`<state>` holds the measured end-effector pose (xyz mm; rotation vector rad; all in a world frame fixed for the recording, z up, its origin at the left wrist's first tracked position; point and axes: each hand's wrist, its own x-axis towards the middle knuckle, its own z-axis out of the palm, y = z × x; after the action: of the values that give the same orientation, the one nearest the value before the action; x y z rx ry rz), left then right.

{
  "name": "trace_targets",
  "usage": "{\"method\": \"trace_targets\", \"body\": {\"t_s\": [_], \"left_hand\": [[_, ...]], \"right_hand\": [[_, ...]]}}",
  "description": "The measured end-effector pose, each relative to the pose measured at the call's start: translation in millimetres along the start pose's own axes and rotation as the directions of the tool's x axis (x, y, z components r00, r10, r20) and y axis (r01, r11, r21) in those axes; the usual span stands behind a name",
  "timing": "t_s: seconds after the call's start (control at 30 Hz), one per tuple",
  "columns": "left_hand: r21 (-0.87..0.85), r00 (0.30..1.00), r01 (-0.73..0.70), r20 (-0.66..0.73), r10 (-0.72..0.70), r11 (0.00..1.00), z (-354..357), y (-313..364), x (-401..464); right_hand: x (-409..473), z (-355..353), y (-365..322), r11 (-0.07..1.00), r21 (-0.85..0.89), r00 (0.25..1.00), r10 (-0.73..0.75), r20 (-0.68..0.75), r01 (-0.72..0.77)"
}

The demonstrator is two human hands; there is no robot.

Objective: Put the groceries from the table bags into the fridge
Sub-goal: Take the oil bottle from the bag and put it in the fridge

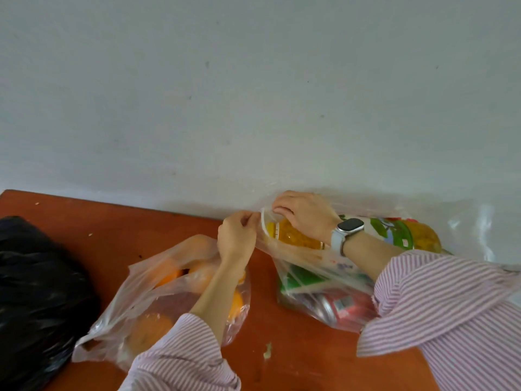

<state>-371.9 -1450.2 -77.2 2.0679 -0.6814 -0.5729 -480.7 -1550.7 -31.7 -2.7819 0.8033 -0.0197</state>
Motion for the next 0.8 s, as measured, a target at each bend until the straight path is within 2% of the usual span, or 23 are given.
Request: {"method": "trace_targets", "body": {"t_s": [0.1,0.2,0.27,0.33,0.4,0.43,0.53,0.6,0.67,0.73,0.8], "left_hand": [[0.113,0.998,0.027,0.053,-0.033,0.993,2.3,-1.1,8.5],[0.274,0.991,0.008,0.128,-0.045,0.962,1.8,-11.2,8.7],[0.226,0.991,0.011,0.127,-0.04,0.974,2.6,-16.1,3.5],[0.124,0.999,-0.046,0.013,0.045,0.991,1.0,-15.2,-5.0],[0.03,0.984,-0.151,-0.093,0.153,0.988,-2.2,-11.7,-17.5],[0.021,0.971,-0.217,-0.094,0.218,0.976,-2.0,-12.4,-24.8],[0.078,0.947,-0.314,0.099,0.306,0.946,4.4,-26.8,-50.3],[0.229,0.924,-0.343,0.258,0.283,0.911,10.5,-41.6,-59.7],[0.397,0.891,-0.418,0.354,0.284,0.817,17.2,-52.2,-62.6],[0.468,0.907,-0.4,0.323,0.269,0.788,17.3,-50.0,-63.0],[0.446,0.936,-0.352,0.178,0.304,0.823,14.4,-41.6,-63.2]], "right_hand": [[0.7,0.5,0.7,0.998,-0.045,0.999,0.041,0.01,-0.04],[-8.3,2.0,3.2,0.996,-0.084,1.0,-0.008,0.0,0.008],[-19.4,3.9,6.5,0.997,-0.079,1.0,-0.002,-0.003,0.001],[-28.8,4.6,6.5,0.998,-0.061,1.0,0.019,0.016,-0.018],[-35.3,5.0,5.6,0.998,-0.065,0.999,0.023,0.047,-0.02],[-37.8,5.0,4.7,0.997,-0.079,0.997,0.031,0.064,-0.026],[-44.6,1.6,4.5,0.991,-0.113,0.995,0.08,0.067,-0.072],[-51.9,-1.3,5.8,0.981,-0.165,0.99,0.115,0.077,-0.101],[-60.8,-5.3,9.1,0.964,-0.249,0.986,0.127,0.105,-0.098],[-70.7,-11.4,10.0,0.937,-0.346,0.992,0.088,0.089,-0.052],[-80.4,-17.7,10.0,0.913,-0.408,1.0,0.017,0.023,-0.006]]}}
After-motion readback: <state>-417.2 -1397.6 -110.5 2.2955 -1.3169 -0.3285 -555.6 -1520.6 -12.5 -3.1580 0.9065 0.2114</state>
